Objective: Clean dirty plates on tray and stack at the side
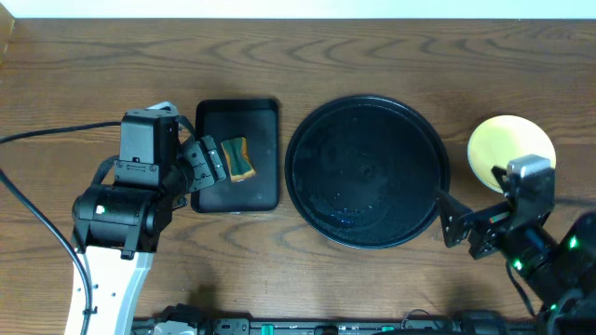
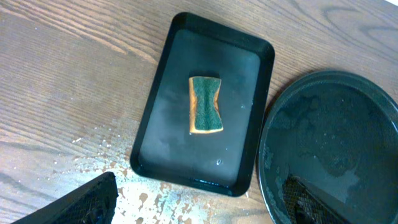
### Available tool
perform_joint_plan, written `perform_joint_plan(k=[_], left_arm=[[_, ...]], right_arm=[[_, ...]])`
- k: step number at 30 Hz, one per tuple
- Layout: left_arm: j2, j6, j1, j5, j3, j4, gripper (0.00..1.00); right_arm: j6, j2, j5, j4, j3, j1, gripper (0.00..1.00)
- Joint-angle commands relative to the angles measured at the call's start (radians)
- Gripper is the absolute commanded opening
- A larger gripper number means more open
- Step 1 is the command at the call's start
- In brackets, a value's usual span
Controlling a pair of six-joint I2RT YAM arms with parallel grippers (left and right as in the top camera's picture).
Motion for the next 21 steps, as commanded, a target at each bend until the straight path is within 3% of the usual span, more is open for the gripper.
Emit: perform_joint_plan(k=[1, 13, 21], left_arm=[[-0.001, 0.006, 0.005, -0.001, 0.018, -0.003, 0.86], [-0.001, 0.006, 0.005, -0.001, 0.018, -0.003, 0.86], [-0.001, 0.006, 0.005, -0.001, 0.018, -0.003, 0.86]], right_arm=[[-0.123, -0.132, 0.065, 0.092, -0.21, 0.008, 0.99], [-0.123, -0.575, 0.081, 0.333, -0.73, 0.008, 0.99], [-0.123, -0.572, 0.08, 0.694, -0.951, 0.007, 0.99]])
